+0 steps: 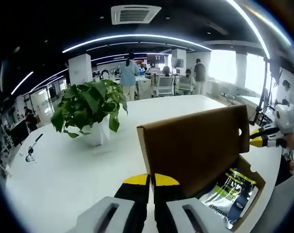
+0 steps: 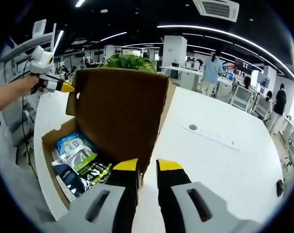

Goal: Operate the shoe box by opening the lid, removing the specified soft item, and placing it in the target area until the item is outside and the box remains undamaged.

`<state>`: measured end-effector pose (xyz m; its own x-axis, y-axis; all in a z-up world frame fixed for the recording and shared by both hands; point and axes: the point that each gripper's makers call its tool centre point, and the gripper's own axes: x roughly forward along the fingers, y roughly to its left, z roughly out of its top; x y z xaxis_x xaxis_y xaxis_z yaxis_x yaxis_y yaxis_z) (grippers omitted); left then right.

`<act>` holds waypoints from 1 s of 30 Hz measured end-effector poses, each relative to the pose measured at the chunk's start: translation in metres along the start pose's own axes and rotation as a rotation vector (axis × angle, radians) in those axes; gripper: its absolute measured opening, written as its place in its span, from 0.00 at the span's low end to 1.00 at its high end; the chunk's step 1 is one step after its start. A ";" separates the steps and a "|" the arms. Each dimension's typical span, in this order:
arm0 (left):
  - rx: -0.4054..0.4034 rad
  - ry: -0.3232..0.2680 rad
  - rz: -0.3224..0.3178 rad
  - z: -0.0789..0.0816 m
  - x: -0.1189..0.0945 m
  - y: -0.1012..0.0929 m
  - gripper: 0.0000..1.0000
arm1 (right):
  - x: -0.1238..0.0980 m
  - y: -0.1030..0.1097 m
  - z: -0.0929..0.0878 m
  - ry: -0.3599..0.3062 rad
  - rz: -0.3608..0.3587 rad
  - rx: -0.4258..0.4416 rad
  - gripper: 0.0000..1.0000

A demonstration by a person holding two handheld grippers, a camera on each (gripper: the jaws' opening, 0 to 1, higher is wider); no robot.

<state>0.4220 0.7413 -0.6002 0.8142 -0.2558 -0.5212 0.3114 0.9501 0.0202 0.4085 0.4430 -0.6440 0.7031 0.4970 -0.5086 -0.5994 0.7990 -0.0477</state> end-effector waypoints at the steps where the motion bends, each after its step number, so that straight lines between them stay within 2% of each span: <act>1: 0.002 0.002 0.000 0.000 0.001 0.000 0.01 | 0.001 0.001 -0.003 0.009 0.000 0.002 0.10; 8: -0.003 0.005 -0.005 0.001 0.006 0.002 0.01 | 0.010 0.001 -0.016 0.039 -0.003 0.033 0.06; 14: -0.005 0.009 -0.012 0.002 0.010 0.004 0.01 | 0.017 0.001 -0.019 0.051 -0.008 0.047 0.01; 30: 0.007 0.019 -0.005 0.003 0.026 0.008 0.03 | 0.021 0.000 -0.019 0.049 -0.027 -0.006 0.00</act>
<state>0.4472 0.7419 -0.6113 0.8035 -0.2569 -0.5371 0.3186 0.9476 0.0234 0.4161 0.4474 -0.6713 0.6998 0.4576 -0.5486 -0.5827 0.8099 -0.0677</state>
